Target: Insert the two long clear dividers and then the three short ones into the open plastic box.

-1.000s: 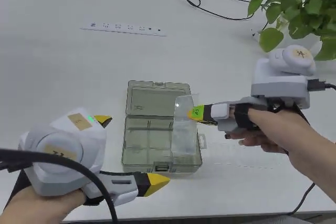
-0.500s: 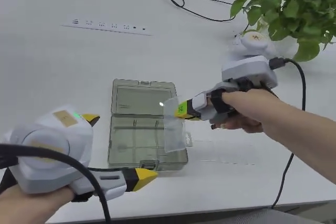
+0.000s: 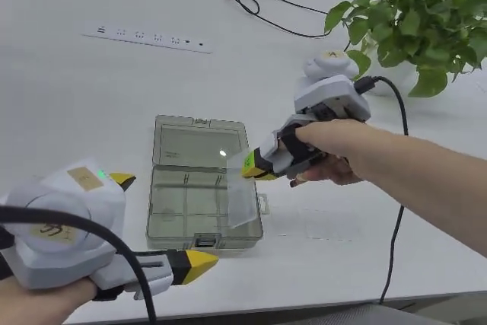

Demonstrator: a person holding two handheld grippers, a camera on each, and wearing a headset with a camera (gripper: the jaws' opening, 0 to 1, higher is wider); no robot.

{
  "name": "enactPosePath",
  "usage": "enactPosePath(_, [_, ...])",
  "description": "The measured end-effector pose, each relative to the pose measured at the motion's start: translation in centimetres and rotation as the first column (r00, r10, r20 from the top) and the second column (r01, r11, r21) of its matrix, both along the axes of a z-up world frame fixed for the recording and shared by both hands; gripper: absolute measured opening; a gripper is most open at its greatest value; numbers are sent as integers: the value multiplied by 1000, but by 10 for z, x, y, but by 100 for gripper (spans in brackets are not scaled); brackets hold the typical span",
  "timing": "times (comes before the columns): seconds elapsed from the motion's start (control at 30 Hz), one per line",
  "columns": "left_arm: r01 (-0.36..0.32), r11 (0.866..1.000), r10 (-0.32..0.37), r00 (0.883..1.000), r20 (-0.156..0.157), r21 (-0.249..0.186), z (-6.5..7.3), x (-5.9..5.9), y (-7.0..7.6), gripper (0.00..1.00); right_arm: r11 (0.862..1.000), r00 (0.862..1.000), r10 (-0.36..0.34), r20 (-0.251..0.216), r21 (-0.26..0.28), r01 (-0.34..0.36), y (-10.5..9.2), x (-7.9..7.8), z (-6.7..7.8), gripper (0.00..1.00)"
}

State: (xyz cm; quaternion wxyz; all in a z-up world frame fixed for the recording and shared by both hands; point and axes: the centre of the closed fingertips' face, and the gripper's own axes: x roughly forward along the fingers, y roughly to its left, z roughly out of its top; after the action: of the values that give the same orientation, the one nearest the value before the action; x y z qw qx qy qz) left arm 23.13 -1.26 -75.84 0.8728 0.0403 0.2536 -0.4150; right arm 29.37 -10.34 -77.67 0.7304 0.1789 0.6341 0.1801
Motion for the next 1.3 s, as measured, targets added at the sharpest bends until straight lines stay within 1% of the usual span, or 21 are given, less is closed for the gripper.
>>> enactPosePath(0.07, [-1, 1000, 1, 1000, -3, -3, -1, -1, 0, 97, 1000, 1000, -5, -18, -7, 5, -1, 0, -6, 2])
enactPosePath(0.1, [-1, 1000, 1, 1000, -3, -4, -1, -1, 0, 97, 1000, 1000, -5, -18, -14, 4, 0, -1, -6, 2])
enactPosePath(0.17, [0, 1000, 0, 1000, -6, -6, -2, -1, -1, 97, 1000, 999, -1, -34, -25, 0, 0, -2, -9, 2])
enactPosePath(0.2, [0, 1000, 0, 1000, -5, -6, -2, -1, -1, 97, 1000, 999, 1, -33, -27, -1, 1, -2, -9, 2])
enactPosePath(0.27, [-1, 1000, 1, 1000, -8, -8, -2, -2, -1, 97, 1000, 999, 4, -42, -29, -5, 5, -7, -9, 2])
enactPosePath(0.33, [0, 1000, 0, 1000, -9, -9, -3, -3, -1, 96, 999, 999, 6, -45, -33, -7, 5, -4, -10, 2])
enactPosePath(0.4, [0, 1000, 0, 1000, -13, -9, -3, -3, -2, 96, 999, 998, 10, -55, -37, -12, 6, -6, -10, 2])
enactPosePath(0.47, [0, 1000, 0, 1000, -13, -10, -4, -3, -2, 96, 999, 998, 12, -57, -47, -15, 7, -9, -11, 2])
enactPosePath(0.53, [-2, 1000, 1, 1000, -15, -16, -4, -3, -2, 96, 999, 998, 11, -61, -52, -14, 5, -6, -13, 2])
enactPosePath(0.73, [-3, 1000, 2, 1000, -21, -16, -6, -4, -2, 96, 998, 998, 14, -68, -63, -18, 1, 1, -17, 2])
enactPosePath(0.87, [-5, 1000, 4, 1000, -24, -16, -7, -4, -1, 95, 997, 997, 21, -70, -69, -26, 2, -1, -18, 2])
enactPosePath(1.07, [-8, 1000, 7, 1000, -28, -17, -8, -3, 0, 95, 996, 997, 32, -65, -84, -37, 3, 1, -22, 2])
enactPosePath(1.13, [-8, 1000, 8, 1000, -26, -17, -8, -3, 0, 95, 995, 997, 35, -67, -87, -41, 4, -1, -22, 2])
enactPosePath(1.17, [-7, 1000, 7, 1000, -28, -16, -8, -3, 0, 95, 995, 997, 37, -67, -87, -43, 6, -4, -21, 2])
enactPosePath(1.27, [-7, 1000, 7, 1000, -29, -13, -9, -3, 0, 95, 995, 997, 42, -67, -90, -48, 5, -5, -22, 2])
enactPosePath(1.3, [-6, 1000, 6, 999, -32, -14, -9, -3, 0, 95, 995, 997, 40, -68, -92, -46, 6, -7, -21, 2])
